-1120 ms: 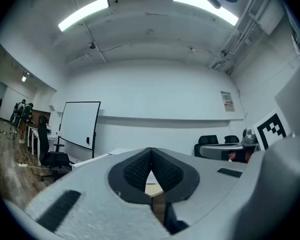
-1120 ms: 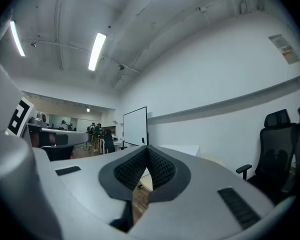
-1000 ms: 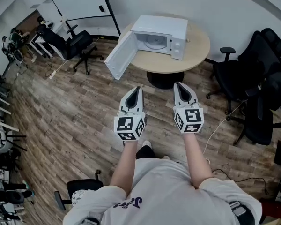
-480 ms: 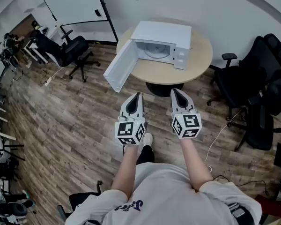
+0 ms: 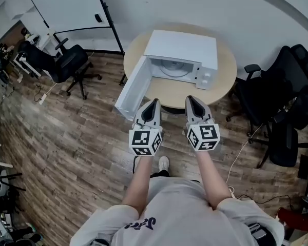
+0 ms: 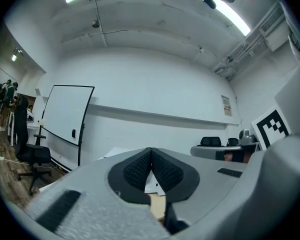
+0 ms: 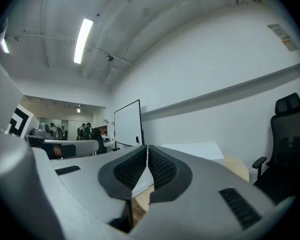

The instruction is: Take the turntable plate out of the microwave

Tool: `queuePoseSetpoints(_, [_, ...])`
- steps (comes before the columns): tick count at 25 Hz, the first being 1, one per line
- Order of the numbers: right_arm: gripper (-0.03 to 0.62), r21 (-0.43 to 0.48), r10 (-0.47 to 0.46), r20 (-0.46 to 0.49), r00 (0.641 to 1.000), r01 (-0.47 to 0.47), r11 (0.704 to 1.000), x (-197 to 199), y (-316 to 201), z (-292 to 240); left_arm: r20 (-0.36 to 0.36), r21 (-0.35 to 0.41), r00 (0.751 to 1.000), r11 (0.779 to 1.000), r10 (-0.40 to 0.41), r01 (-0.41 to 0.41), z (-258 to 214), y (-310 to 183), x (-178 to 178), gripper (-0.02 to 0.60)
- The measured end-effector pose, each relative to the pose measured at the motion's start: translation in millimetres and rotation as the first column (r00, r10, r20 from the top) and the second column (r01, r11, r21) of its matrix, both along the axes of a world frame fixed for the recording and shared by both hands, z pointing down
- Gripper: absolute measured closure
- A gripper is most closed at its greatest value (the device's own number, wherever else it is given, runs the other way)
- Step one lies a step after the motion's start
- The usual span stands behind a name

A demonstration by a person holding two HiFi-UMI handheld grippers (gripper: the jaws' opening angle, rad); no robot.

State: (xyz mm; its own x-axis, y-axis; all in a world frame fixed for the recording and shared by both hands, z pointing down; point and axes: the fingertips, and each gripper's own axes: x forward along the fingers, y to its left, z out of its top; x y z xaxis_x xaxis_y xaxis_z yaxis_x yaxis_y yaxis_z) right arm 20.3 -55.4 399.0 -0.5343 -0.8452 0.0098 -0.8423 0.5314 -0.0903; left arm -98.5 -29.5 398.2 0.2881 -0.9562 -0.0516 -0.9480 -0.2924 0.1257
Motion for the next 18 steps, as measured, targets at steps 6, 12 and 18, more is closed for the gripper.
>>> queuePoseSetpoints(6, [0.576, -0.013, 0.030, -0.006, 1.000, -0.030, 0.999, -38, -42, 11, -0.014, -0.003, 0.998, 0.998, 0.065, -0.065, 11, -47, -24, 0.566])
queuePoseSetpoints(12, [0.576, -0.082, 0.065, -0.001, 0.998, -0.065, 0.994, -52, -70, 39, -0.030, -0.055, 0.991, 0.989, 0.133, -0.135, 36, -91, -26, 0.566])
queuePoseSetpoints(18, [0.576, -0.208, 0.114, 0.087, 0.990, -0.093, 0.974, -35, -104, 78, -0.077, -0.121, 0.984, 0.978, 0.161, -0.169, 63, -135, -16, 0.565])
